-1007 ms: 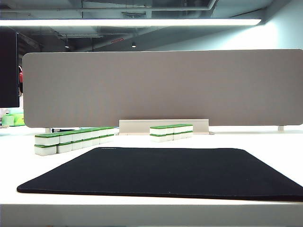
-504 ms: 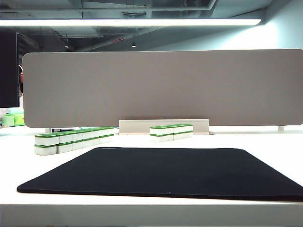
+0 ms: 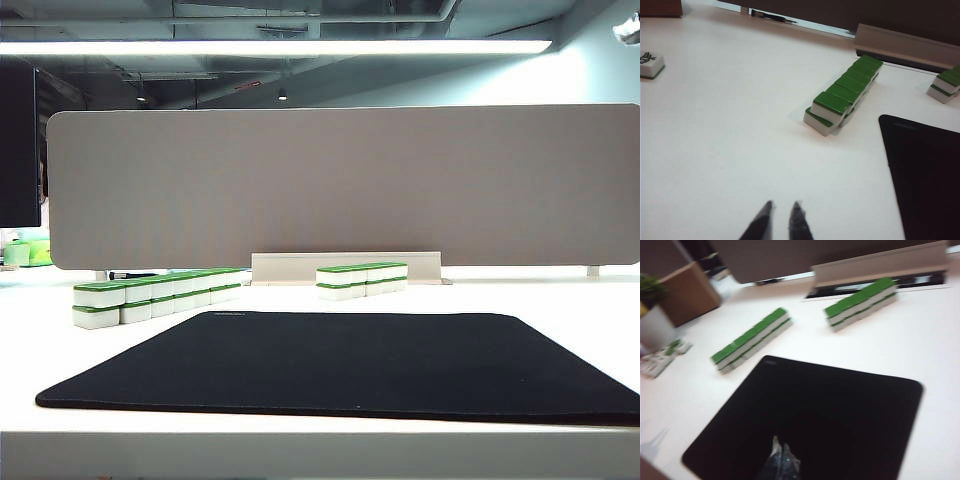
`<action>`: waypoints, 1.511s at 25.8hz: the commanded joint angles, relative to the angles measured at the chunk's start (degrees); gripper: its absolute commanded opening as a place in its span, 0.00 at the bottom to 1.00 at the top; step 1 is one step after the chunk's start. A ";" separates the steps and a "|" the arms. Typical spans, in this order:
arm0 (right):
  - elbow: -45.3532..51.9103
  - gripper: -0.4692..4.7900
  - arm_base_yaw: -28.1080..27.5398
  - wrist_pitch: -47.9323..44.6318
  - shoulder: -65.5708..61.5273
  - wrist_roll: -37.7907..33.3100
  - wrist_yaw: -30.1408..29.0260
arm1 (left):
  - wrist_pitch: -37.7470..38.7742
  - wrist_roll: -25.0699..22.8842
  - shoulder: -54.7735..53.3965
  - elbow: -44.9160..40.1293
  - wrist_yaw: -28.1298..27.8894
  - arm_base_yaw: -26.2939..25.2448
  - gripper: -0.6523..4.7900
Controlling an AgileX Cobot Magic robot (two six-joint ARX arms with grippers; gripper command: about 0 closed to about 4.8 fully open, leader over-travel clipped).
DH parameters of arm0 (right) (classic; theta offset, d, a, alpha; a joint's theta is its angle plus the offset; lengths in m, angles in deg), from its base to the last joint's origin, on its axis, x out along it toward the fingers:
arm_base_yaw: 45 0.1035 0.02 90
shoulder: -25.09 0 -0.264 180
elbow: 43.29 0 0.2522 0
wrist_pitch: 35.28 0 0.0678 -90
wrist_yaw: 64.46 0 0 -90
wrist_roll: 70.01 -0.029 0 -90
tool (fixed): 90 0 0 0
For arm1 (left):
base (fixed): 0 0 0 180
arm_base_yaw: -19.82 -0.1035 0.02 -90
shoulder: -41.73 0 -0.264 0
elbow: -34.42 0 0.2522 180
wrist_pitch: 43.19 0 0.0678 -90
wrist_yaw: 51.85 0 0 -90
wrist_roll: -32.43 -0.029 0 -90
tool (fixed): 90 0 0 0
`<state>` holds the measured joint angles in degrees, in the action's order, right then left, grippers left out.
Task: Take a mahjong tile from the mahjong wall and then place it on the table close to you.
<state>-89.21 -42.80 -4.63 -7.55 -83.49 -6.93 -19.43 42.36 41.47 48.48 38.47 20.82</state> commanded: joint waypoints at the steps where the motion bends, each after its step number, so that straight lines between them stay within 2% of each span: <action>1: -0.50 0.09 0.02 -1.22 0.09 0.13 -5.20 | 0.66 0.07 -0.04 0.26 4.48 0.00 0.20; 7: -0.50 0.09 0.02 -1.25 0.09 0.13 -7.34 | 1.73 3.63 -0.04 1.79 13.88 0.00 0.20; 10: -0.50 0.09 0.02 -1.22 0.09 0.15 -7.76 | 2.75 5.55 -0.04 5.01 14.36 0.02 0.20; 20: -0.48 0.09 0.02 -0.04 0.09 0.15 -7.76 | 3.26 5.07 -3.58 17.94 14.51 0.00 0.21; 25: -0.48 0.09 0.02 0.02 0.09 0.15 -7.76 | 3.67 5.07 -13.29 22.62 17.09 0.00 0.21; 27: -0.48 0.09 0.00 0.00 0.09 0.15 -7.74 | 4.33 5.09 -22.64 27.28 19.76 0.00 0.21; 30: -0.48 0.09 0.00 -0.02 0.09 0.15 -7.74 | 4.42 5.07 -29.40 31.15 21.81 0.00 0.21; 39: -0.48 0.09 -0.02 -0.46 0.11 0.15 -7.72 | 4.57 4.50 -49.99 45.97 22.03 0.02 0.23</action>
<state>-89.27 -42.87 -4.13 -7.51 -83.49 -14.38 -14.43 47.50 -7.11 92.98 60.10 20.84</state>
